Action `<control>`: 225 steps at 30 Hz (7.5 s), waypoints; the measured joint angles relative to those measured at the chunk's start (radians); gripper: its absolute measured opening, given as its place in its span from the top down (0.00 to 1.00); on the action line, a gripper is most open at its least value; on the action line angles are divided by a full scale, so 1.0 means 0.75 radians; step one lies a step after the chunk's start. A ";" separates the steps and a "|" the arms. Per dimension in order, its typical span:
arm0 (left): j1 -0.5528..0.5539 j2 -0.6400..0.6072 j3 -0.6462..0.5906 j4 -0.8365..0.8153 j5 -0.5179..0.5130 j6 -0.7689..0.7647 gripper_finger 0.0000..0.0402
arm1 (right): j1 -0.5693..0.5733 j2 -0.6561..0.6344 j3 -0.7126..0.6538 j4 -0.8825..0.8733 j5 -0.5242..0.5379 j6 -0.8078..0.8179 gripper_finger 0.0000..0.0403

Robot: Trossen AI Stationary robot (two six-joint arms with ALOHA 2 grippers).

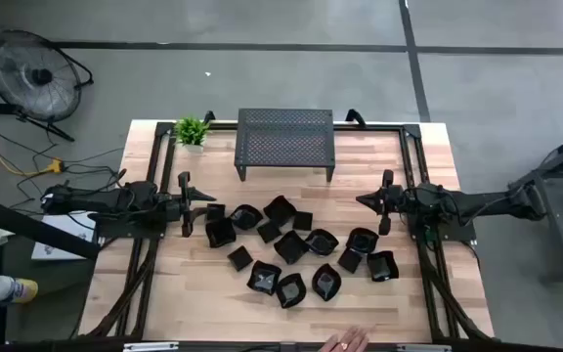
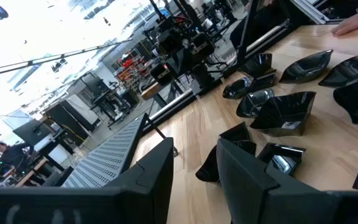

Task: Pick & Place Mini shaped plates

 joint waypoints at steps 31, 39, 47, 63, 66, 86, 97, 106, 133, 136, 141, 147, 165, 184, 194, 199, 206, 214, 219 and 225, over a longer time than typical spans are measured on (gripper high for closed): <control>0.000 0.000 0.000 0.000 0.000 0.000 0.70 | 0.000 0.000 0.000 0.000 -0.001 0.000 0.99; 0.000 0.000 0.000 0.000 0.000 0.000 0.70 | 0.000 0.000 0.000 0.000 -0.001 0.000 0.99; 0.000 0.000 0.000 0.000 0.000 0.000 0.70 | 0.000 -0.001 0.000 0.000 -0.001 0.000 0.99; 0.000 0.000 0.000 0.000 0.000 0.000 0.70 | 0.000 -0.001 0.000 0.000 0.000 0.000 0.99; 0.000 0.000 0.000 0.000 0.000 0.000 0.70 | 0.000 0.000 0.000 0.000 0.000 0.000 0.99; 0.000 0.000 0.000 0.000 0.000 0.000 0.70 | -0.001 0.000 0.000 0.043 0.007 0.060 0.99; 0.000 0.000 0.000 0.000 0.000 0.000 0.70 | -0.001 0.001 0.025 0.030 0.287 0.502 0.99; 0.000 0.000 0.000 0.000 0.000 0.000 0.70 | -0.001 0.037 0.409 -0.302 0.611 0.420 1.00; 0.000 0.000 0.000 0.000 0.000 0.000 0.70 | 0.153 1.253 1.299 -1.686 -0.466 1.024 1.00; 0.000 0.000 0.000 0.000 0.000 0.000 0.70 | 0.214 1.321 1.299 -1.684 -0.516 1.055 1.00; 0.000 0.000 0.000 0.000 0.000 0.000 0.70 | 0.325 1.402 1.299 -1.669 -0.532 1.339 1.00; 0.000 0.000 0.000 0.000 0.000 0.000 0.70 | 0.476 1.454 1.299 -1.623 -0.633 1.525 1.00; 0.000 0.000 0.000 0.000 0.000 0.000 0.70 | 0.822 1.610 1.299 -1.613 -0.488 1.941 0.85; 0.000 0.000 0.000 0.000 0.000 0.000 0.70 | 1.124 1.625 1.298 -1.664 -0.345 2.630 0.54; 0.000 0.000 0.000 0.000 0.000 0.000 0.70 | 1.128 1.624 1.111 -1.469 -0.354 2.728 0.55; 0.000 0.000 0.000 0.000 0.000 0.000 0.70 | 1.126 1.624 1.055 -1.446 -0.347 2.733 0.55; 0.000 0.000 0.000 0.000 0.000 0.000 0.70 | 1.126 1.624 1.055 -1.434 -0.340 2.742 0.55; 0.000 0.000 0.000 0.000 0.000 0.000 0.70 | 1.114 1.624 1.055 -1.434 -0.329 2.787 0.55; 0.000 0.000 0.000 0.000 0.000 0.000 0.70 | 1.072 1.624 1.022 -1.407 -0.333 2.792 0.55; 0.000 0.000 0.000 0.000 0.000 0.000 0.70 | 1.046 1.624 0.926 -1.308 -0.340 2.791 0.55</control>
